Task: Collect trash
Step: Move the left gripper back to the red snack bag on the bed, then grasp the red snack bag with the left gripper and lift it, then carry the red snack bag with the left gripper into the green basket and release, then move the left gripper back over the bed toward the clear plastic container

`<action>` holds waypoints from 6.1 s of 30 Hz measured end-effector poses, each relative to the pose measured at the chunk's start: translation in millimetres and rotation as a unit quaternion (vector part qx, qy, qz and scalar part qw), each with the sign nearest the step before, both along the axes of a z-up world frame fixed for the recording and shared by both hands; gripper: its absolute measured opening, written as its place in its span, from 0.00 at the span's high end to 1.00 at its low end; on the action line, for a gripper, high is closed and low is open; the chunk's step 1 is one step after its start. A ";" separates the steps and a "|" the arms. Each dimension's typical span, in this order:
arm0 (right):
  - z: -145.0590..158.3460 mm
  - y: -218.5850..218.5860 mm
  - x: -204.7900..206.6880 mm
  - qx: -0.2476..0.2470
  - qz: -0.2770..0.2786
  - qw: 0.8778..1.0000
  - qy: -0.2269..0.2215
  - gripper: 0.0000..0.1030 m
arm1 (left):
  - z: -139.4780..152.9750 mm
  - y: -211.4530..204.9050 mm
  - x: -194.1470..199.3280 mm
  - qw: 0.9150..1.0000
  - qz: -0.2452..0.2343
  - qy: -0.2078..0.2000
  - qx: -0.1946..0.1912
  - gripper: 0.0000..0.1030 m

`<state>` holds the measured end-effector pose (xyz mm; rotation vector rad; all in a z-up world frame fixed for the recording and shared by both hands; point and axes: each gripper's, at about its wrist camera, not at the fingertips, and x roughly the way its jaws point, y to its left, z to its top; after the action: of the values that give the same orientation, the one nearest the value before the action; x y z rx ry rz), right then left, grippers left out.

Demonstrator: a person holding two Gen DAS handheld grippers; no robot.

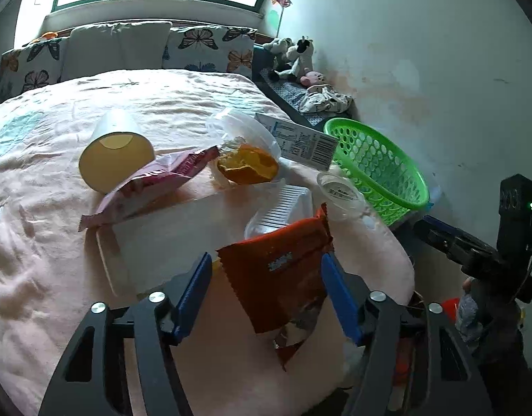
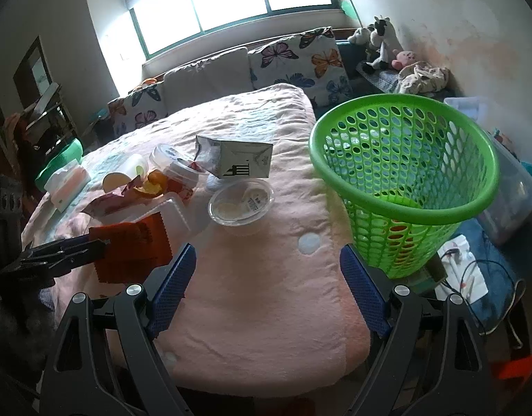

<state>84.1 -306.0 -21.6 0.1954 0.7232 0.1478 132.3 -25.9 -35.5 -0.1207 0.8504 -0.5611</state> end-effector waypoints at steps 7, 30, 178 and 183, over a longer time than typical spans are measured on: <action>-1.5 0.0 -0.1 0.000 0.000 1.000 0.003 0.18 | -3.1 -5.4 -4.3 1.000 -0.007 -0.005 0.004 0.66; -5.8 30.4 6.2 0.012 0.063 0.998 0.011 0.18 | 57.5 32.8 -53.0 0.996 -0.006 -0.082 -0.022 0.96; 12.8 -78.1 17.0 0.020 -0.019 0.999 -0.028 0.14 | 63.3 -117.2 35.9 0.996 -0.060 -0.068 0.021 0.56; 13.2 -58.8 21.3 0.024 -0.001 0.999 -0.028 0.14 | 61.0 -75.5 28.9 0.997 -0.015 -0.069 0.027 0.55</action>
<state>105.4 -364.8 -8.5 0.2361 0.6641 0.1678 161.2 -101.4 25.5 -0.0196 0.7332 -0.5682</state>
